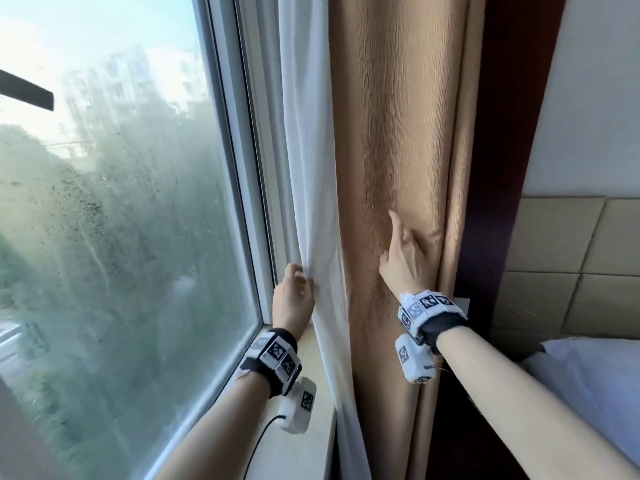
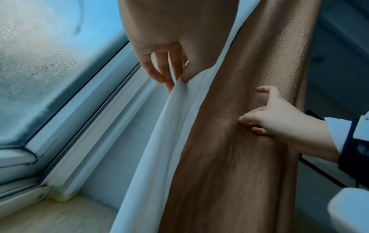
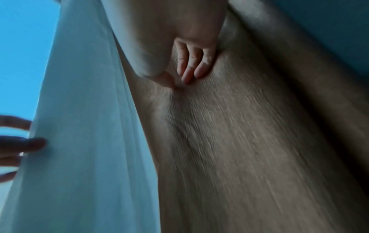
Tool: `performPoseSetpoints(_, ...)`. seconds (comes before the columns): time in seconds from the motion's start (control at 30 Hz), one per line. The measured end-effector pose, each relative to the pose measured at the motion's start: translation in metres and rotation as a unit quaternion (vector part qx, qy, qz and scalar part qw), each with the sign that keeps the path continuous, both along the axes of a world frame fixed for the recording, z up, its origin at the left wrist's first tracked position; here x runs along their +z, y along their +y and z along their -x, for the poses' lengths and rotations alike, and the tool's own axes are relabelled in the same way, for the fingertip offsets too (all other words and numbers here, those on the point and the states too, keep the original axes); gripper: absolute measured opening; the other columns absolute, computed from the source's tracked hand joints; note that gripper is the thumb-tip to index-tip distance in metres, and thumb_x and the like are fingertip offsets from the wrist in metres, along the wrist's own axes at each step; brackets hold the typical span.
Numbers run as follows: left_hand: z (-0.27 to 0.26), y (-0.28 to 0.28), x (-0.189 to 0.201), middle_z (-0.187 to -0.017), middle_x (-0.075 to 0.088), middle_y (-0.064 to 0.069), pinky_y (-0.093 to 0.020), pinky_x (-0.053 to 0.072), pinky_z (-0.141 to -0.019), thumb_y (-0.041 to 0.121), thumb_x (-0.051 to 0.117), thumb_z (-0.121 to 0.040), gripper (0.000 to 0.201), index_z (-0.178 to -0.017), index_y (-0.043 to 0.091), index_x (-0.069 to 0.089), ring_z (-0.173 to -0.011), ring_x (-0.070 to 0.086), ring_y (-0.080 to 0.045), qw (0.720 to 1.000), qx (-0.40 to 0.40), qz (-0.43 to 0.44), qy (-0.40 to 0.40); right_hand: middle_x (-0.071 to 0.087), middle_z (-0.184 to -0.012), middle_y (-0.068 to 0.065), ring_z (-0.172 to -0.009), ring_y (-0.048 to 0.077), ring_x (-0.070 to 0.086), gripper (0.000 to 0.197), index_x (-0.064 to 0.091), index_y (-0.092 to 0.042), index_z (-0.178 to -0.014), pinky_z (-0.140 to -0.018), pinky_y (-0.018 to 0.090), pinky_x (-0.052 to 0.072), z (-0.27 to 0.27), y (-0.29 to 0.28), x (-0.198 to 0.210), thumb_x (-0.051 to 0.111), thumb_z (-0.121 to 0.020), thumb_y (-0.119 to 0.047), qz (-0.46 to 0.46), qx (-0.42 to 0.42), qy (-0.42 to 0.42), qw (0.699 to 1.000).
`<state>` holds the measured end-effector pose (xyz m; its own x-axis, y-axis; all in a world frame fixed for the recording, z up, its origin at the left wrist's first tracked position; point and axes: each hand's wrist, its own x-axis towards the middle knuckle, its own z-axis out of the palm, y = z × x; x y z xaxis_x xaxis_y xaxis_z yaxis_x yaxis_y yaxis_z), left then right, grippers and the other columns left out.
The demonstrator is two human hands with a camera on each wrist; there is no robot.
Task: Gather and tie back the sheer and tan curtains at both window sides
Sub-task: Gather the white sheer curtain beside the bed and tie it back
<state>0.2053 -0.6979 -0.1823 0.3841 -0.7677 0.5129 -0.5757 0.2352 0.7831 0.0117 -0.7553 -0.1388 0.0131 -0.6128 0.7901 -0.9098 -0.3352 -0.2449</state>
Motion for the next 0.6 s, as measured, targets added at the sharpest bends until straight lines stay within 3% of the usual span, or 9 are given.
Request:
performPoseSetpoints(0.07, -0.004, -0.005, -0.004, -0.107, 0.06, -0.002, -0.039, 0.051, -0.087, 0.007, 0.055, -0.089, 0.031, -0.119, 0.013, 0.045, -0.099, 0.06, -0.021, 0.998, 0.032, 0.032, -0.043, 0.052, -0.115, 0.013, -0.104, 0.03, 0.055, 0.081, 0.029, -0.026, -0.147, -0.093, 0.043, 0.035, 0.003, -0.004, -0.006, 0.07, -0.077, -0.022, 0.025, -0.003, 0.047, 0.999)
performPoseSetpoints(0.13, -0.003, -0.012, -0.006, -0.125, 0.047, -0.009, -0.04, 0.042, -0.102, -0.003, 0.057, -0.08, 0.054, -0.128, 0.01, 0.04, -0.117, 0.046, -0.027, 0.982, 0.085, 0.077, -0.151, 0.035, -0.141, 0.016, -0.129, 0.037, 0.036, 0.081, 0.03, -0.034, -0.146, -0.097, 0.058, 0.032, -0.006, -0.004, -0.006, 0.067, -0.076, -0.022, 0.051, 0.023, 0.159, 0.986)
performPoseSetpoints(0.2, 0.005, -0.017, -0.002, -0.135, 0.041, -0.014, -0.042, 0.034, -0.107, -0.012, 0.053, -0.067, 0.067, -0.13, 0.01, 0.043, -0.126, 0.038, -0.031, 0.945, 0.095, 0.113, -0.292, 0.02, -0.156, 0.012, -0.145, 0.032, 0.012, 0.071, 0.04, -0.028, -0.143, -0.107, 0.065, 0.014, -0.018, -0.008, -0.005, 0.062, -0.077, -0.019, 0.045, 0.047, 0.343, 0.937)
performPoseSetpoints(0.27, 0.016, -0.02, 0.0, -0.138, 0.044, -0.013, -0.042, 0.035, -0.106, -0.011, 0.045, -0.06, 0.065, -0.122, 0.01, 0.053, -0.128, 0.04, -0.03, 0.893, 0.049, 0.128, -0.428, 0.023, -0.157, 0.008, -0.148, 0.024, 0.006, 0.054, 0.048, -0.021, -0.138, -0.111, 0.064, -0.001, -0.024, -0.013, -0.001, 0.055, -0.085, -0.027, 0.017, 0.017, 0.496, 0.868)
performPoseSetpoints(0.33, 0.021, -0.026, 0.002, -0.14, 0.046, -0.012, -0.042, 0.039, -0.104, -0.004, 0.045, -0.059, 0.056, -0.111, 0.01, 0.061, -0.128, 0.045, -0.03, 0.852, 0.037, 0.088, -0.515, 0.052, -0.138, 0.007, -0.141, 0.022, 0.03, 0.044, 0.059, -0.019, -0.126, -0.112, 0.063, -0.004, -0.019, -0.019, 0.009, 0.055, -0.084, -0.03, 0.005, 0.009, 0.555, 0.832)
performPoseSetpoints(0.4, 0.021, -0.033, 0.007, -0.143, 0.042, -0.012, -0.042, 0.039, -0.103, -0.004, 0.049, -0.057, 0.054, -0.107, 0.008, 0.063, -0.129, 0.043, -0.032, 0.859, 0.071, 0.012, -0.507, 0.068, -0.096, 0.003, -0.108, 0.022, 0.057, 0.026, 0.068, -0.019, -0.099, -0.112, 0.062, 0.01, -0.006, -0.023, 0.019, 0.062, -0.074, -0.026, 0.036, 0.027, 0.576, 0.817)
performPoseSetpoints(0.43, 0.019, -0.037, 0.009, -0.145, 0.038, -0.013, -0.042, 0.037, -0.104, -0.005, 0.051, -0.058, 0.053, -0.109, 0.007, 0.061, -0.13, 0.04, -0.033, 0.87, 0.086, -0.022, -0.485, 0.066, -0.081, 0.002, -0.092, 0.023, 0.06, 0.017, 0.067, -0.019, -0.087, -0.108, 0.061, 0.02, 0.001, -0.024, 0.024, 0.063, -0.071, -0.023, 0.07, 0.044, 0.572, 0.816)
performPoseSetpoints(0.5, 0.014, -0.045, 0.011, -0.146, 0.033, -0.012, -0.042, 0.034, -0.104, -0.004, 0.052, -0.065, 0.05, -0.114, 0.006, 0.06, -0.132, 0.035, -0.031, 0.883, 0.098, -0.06, -0.455, 0.059, -0.07, 0.002, -0.076, 0.024, 0.057, 0.005, 0.062, -0.018, -0.072, -0.1, 0.056, 0.033, 0.02, -0.025, 0.027, 0.058, -0.071, -0.021, 0.124, 0.088, 0.551, 0.82)
performPoseSetpoints(0.6, 0.013, -0.056, 0.011, -0.138, 0.041, -0.011, -0.042, 0.038, -0.1, 0.011, 0.055, -0.079, 0.033, -0.11, 0.006, 0.062, -0.125, 0.042, -0.029, 0.89, 0.109, -0.037, -0.442, 0.055, -0.064, 0.0, -0.065, 0.021, 0.054, 0.016, 0.058, -0.018, -0.066, -0.094, 0.049, 0.039, 0.059, -0.021, 0.021, 0.052, -0.08, -0.021, 0.156, 0.125, 0.51, 0.837)
